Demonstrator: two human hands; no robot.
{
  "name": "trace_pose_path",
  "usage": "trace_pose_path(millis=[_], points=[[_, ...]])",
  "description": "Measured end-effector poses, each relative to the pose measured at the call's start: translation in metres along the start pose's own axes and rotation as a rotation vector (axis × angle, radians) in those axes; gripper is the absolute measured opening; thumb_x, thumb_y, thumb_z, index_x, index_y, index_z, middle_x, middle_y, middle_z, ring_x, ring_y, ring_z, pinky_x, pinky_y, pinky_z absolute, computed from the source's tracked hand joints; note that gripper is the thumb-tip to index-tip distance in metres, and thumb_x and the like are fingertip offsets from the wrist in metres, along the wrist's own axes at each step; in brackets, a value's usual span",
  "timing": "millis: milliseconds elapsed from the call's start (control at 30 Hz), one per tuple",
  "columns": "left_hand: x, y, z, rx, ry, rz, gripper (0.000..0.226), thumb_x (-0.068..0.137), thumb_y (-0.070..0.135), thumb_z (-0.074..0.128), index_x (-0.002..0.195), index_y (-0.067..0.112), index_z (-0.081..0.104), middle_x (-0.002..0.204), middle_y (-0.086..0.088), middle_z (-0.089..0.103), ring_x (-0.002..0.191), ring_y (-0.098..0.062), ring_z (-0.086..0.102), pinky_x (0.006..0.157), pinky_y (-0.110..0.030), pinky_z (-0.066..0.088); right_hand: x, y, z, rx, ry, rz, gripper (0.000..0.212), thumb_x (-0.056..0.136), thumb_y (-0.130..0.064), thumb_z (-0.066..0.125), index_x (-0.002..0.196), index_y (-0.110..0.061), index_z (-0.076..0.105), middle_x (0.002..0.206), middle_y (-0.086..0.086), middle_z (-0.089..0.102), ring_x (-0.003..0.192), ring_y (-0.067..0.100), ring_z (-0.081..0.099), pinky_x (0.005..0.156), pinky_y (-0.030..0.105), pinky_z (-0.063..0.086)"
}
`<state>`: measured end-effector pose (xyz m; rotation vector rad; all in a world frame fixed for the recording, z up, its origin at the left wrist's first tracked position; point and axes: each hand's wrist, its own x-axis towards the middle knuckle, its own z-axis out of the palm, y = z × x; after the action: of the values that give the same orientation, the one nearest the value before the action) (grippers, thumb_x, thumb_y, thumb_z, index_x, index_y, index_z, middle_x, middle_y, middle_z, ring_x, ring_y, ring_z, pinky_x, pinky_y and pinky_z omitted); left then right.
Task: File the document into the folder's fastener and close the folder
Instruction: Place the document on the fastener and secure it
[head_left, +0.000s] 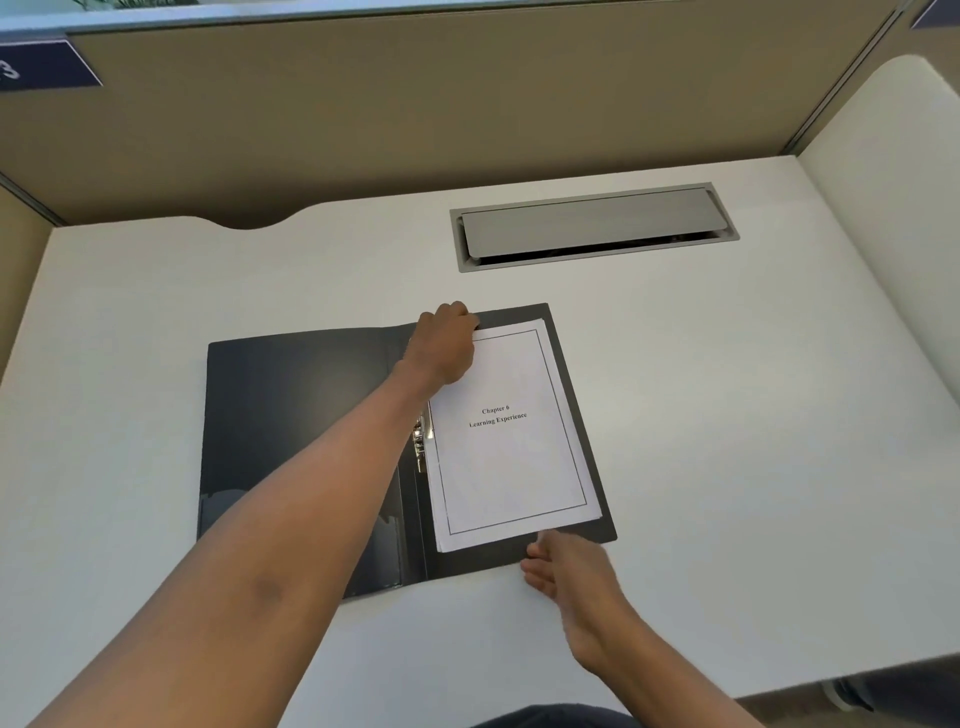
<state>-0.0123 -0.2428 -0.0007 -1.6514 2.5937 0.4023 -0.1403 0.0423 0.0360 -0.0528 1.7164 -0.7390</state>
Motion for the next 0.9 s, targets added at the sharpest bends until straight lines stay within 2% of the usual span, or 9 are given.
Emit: trace_pose_path(millis=[133, 200, 300, 400, 533, 600, 667, 800, 900], points=[[-0.012, -0.022, -0.005, -0.091, 0.065, -0.113, 0.033, 0.100, 0.008, 0.045, 0.126, 0.007, 0.066, 0.127, -0.012, 0.059, 0.117, -0.032, 0.055, 0.096, -0.044, 0.047, 0.024, -0.046, -0.008, -0.407, 0.175, -0.549, 0.017, 0.092, -0.017, 0.061, 0.109, -0.017, 0.066, 0.102, 0.002, 0.068, 0.096, 0.019, 0.065, 0.077, 0.021, 0.048], [-0.020, -0.036, -0.009, -0.216, 0.080, -0.199, 0.033, 0.099, 0.007, 0.045, 0.121, 0.005, 0.070, 0.122, -0.015, 0.060, 0.112, -0.032, 0.058, 0.091, -0.043, 0.051, 0.046, -0.074, -0.009, -0.588, 0.234, -0.716, 0.027, 0.093, -0.016, 0.061, 0.120, -0.010, 0.062, 0.110, 0.004, 0.062, 0.099, 0.023, 0.061, 0.084, 0.028, 0.049], [-0.033, -0.054, -0.013, -0.345, 0.088, -0.295, 0.029, 0.094, 0.003, 0.047, 0.107, 0.002, 0.073, 0.111, -0.018, 0.062, 0.101, -0.034, 0.063, 0.078, -0.037, 0.052, 0.074, -0.093, -0.007, -0.751, 0.237, -0.724, 0.024, 0.096, -0.016, 0.060, 0.117, -0.004, 0.060, 0.110, 0.010, 0.058, 0.100, 0.030, 0.059, 0.084, 0.037, 0.047], [-0.045, -0.065, -0.012, -0.428, 0.088, -0.343, 0.021, 0.093, 0.002, 0.054, 0.100, -0.007, 0.072, 0.099, -0.023, 0.070, 0.098, -0.041, 0.065, 0.081, -0.041, 0.053, 0.090, -0.097, -0.001, -0.856, 0.207, -0.690, 0.024, 0.096, -0.016, 0.061, 0.116, -0.002, 0.058, 0.107, 0.010, 0.054, 0.105, 0.034, 0.057, 0.083, 0.036, 0.044], [-0.059, -0.074, -0.004, -0.491, 0.041, -0.431, 0.029, 0.096, 0.009, 0.061, 0.123, -0.001, 0.070, 0.113, -0.018, 0.072, 0.110, -0.035, 0.065, 0.096, -0.039, 0.054, 0.095, -0.101, 0.007, -0.893, 0.201, -0.670, 0.042, 0.096, -0.017, 0.063, 0.134, -0.003, 0.052, 0.124, 0.014, 0.055, 0.117, 0.033, 0.054, 0.099, 0.043, 0.047], [-0.063, -0.077, 0.001, -0.518, 0.034, -0.426, 0.034, 0.097, 0.010, 0.062, 0.129, 0.000, 0.066, 0.108, -0.018, 0.071, 0.109, -0.036, 0.065, 0.096, -0.038, 0.051, 0.097, -0.101, 0.010, -0.892, 0.205, -0.665, 0.046, 0.096, -0.016, 0.064, 0.137, -0.004, 0.050, 0.127, 0.015, 0.054, 0.120, 0.033, 0.052, 0.101, 0.043, 0.046], [-0.065, -0.077, 0.003, -0.549, 0.061, -0.393, 0.036, 0.098, 0.011, 0.063, 0.132, 0.002, 0.065, 0.101, -0.017, 0.069, 0.107, -0.036, 0.065, 0.095, -0.038, 0.051, 0.097, -0.100, 0.011, -0.904, 0.205, -0.665, 0.046, 0.096, -0.016, 0.063, 0.139, -0.004, 0.049, 0.128, 0.014, 0.052, 0.122, 0.033, 0.051, 0.100, 0.042, 0.046], [-0.057, -0.070, 0.002, -0.614, 0.110, -0.351, 0.031, 0.097, 0.009, 0.067, 0.127, 0.001, 0.069, 0.113, -0.019, 0.069, 0.100, -0.033, 0.065, 0.099, -0.040, 0.053, 0.099, -0.097, 0.012, -0.950, 0.209, -0.673, 0.044, 0.098, -0.013, 0.060, 0.139, -0.004, 0.049, 0.130, 0.013, 0.048, 0.120, 0.031, 0.051, 0.091, 0.036, 0.046], [-0.048, -0.064, 0.005, -0.665, 0.152, -0.373, 0.029, 0.096, 0.005, 0.067, 0.124, -0.002, 0.071, 0.112, -0.021, 0.069, 0.104, -0.035, 0.068, 0.100, -0.044, 0.055, 0.100, -0.094, 0.011, -0.972, 0.211, -0.689, 0.043, 0.098, -0.011, 0.060, 0.139, -0.004, 0.049, 0.131, 0.013, 0.046, 0.119, 0.031, 0.051, 0.093, 0.037, 0.047]])
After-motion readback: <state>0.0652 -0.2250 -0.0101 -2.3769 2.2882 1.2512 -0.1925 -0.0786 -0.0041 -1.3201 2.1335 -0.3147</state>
